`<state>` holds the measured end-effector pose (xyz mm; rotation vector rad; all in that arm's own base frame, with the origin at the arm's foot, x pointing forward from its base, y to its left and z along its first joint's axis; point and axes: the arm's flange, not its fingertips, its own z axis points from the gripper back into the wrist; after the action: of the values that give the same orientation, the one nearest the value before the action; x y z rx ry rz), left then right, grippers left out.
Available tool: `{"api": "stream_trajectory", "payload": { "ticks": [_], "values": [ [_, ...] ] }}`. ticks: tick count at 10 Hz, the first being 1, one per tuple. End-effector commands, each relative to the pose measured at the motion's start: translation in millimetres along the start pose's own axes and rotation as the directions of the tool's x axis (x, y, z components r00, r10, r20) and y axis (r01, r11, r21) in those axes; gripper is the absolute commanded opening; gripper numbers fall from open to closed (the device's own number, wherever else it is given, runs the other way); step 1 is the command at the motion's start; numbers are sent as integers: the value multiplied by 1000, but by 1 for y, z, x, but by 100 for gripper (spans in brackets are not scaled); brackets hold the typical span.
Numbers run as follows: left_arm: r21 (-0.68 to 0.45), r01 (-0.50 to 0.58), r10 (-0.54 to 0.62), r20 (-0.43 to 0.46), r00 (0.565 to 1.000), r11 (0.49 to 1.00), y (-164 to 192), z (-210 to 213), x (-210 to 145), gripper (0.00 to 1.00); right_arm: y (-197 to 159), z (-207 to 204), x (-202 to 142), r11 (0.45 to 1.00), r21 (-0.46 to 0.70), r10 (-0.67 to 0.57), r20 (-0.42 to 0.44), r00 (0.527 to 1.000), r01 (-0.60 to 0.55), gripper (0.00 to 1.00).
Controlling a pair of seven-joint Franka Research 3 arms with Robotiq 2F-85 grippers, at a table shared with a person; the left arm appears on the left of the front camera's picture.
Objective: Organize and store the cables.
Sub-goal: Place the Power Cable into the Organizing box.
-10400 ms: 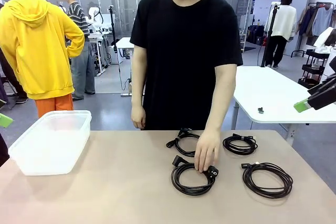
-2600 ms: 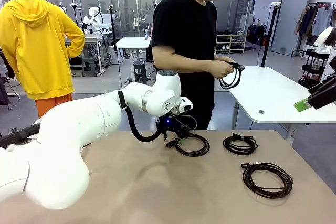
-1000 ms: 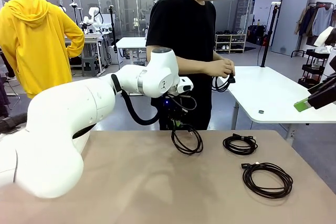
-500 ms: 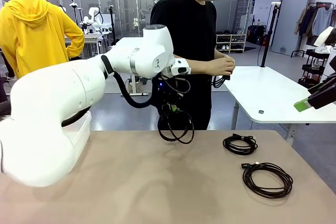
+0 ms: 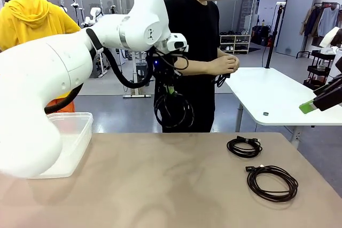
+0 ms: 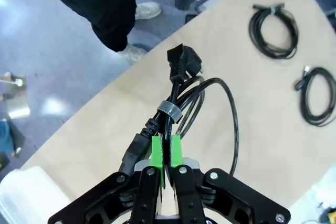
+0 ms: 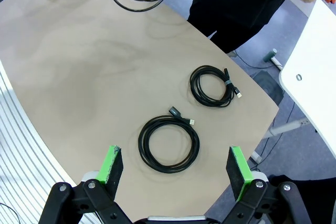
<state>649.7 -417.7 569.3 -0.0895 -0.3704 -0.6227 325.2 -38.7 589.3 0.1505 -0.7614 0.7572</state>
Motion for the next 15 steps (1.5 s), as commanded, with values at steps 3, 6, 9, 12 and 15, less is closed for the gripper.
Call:
{"api": "stream_trajectory", "payload": {
  "ticks": [3, 6, 9, 12, 15],
  "values": [
    [23, -187, 185, 92, 978, 982, 2, 36, -255, 0, -1, -1, 0, 1000, 7, 3, 3, 1000, -3, 100],
    [19, -277, 277, 5, 961, 961, 24, 45, -315, 0, -1, -1, 0, 1000, 7, 3, 3, 1000, -3, 100],
    [105, -308, 321, -153, 935, 946, 35, 47, -346, 0, -1, -1, 0, 1000, 7, 3, 3, 1000, -3, 100],
    [131, -424, 439, -125, 889, 896, 57, 66, -372, 0, -1, -1, 0, 1000, 7, 3, 3, 1000, -3, 100],
    [142, -476, 490, -87, 867, 868, 66, 73, -376, 0, -1, -1, 0, 1000, 7, 3, 3, 1000, -3, 100]
  ]
}}
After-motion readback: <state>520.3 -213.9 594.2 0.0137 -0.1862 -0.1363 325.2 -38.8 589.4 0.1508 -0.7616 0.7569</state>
